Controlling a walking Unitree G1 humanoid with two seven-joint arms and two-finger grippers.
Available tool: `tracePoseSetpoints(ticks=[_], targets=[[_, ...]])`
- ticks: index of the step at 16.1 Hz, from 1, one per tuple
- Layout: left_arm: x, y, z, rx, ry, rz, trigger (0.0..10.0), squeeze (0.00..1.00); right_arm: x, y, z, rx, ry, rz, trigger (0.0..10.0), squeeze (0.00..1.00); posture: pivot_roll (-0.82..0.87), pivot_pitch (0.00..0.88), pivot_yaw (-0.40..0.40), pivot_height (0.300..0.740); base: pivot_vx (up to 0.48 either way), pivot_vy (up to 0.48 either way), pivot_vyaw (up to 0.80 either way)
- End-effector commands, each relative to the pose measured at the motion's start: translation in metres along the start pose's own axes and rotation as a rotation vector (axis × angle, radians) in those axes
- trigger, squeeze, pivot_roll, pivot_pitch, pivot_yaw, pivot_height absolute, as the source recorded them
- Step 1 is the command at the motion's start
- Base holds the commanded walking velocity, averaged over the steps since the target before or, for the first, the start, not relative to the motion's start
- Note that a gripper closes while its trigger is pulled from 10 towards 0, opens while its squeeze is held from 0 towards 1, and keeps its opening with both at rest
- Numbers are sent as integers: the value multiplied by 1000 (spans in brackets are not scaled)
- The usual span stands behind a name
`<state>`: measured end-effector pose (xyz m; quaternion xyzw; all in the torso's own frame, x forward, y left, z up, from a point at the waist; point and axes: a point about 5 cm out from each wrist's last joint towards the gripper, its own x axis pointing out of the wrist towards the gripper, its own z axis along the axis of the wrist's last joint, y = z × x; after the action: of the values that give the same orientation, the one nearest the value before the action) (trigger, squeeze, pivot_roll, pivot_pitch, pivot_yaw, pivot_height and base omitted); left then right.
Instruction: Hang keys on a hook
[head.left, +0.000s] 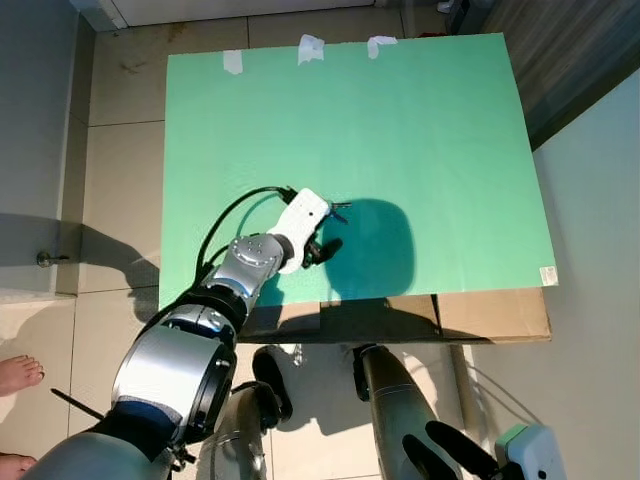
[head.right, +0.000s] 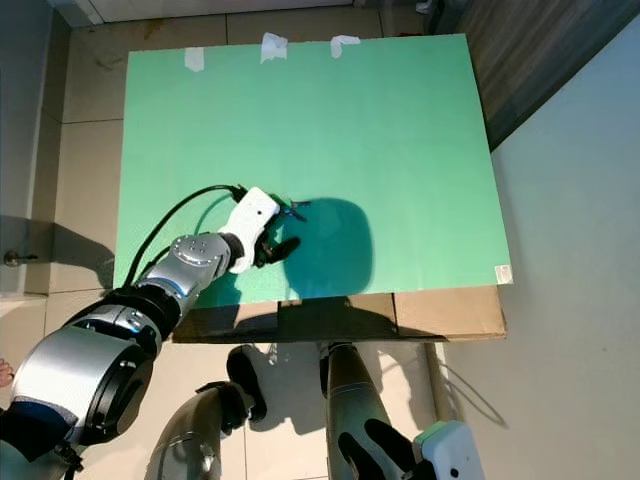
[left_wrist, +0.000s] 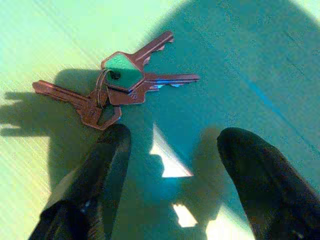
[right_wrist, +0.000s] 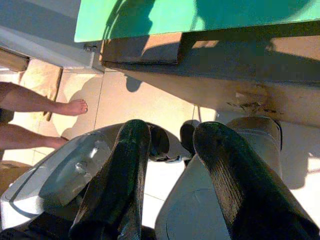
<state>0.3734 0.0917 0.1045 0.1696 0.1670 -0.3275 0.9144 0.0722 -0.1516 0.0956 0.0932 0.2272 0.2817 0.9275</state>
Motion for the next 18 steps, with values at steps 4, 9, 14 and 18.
tracePoseSetpoints(ticks=[4, 9, 14, 18], targets=[[-3, -5, -24, -4, 89, 3, 0, 0, -5, 2, -7, 34, 39, -15, 10000, 0, -617, 473, 24, 740, 0, 0, 0], [-5, 4, -19, -20, 66, 45, 0, 0, -5, -2, -9, 39, 50, -22, 10000, 0, -609, 476, 11, 740, 0, 0, 0], [-6, 17, 8, 36, -43, 91, 0, 0, -4, -4, -11, 44, 54, -23, 10000, 0, -597, 473, 10, 740, 0, 0, 0], [-9, 26, 40, 3, -221, 145, 0, 0, -4, -6, -15, 50, 64, -22, 10000, 0, -586, 470, 12, 740, 0, 0, 0]])
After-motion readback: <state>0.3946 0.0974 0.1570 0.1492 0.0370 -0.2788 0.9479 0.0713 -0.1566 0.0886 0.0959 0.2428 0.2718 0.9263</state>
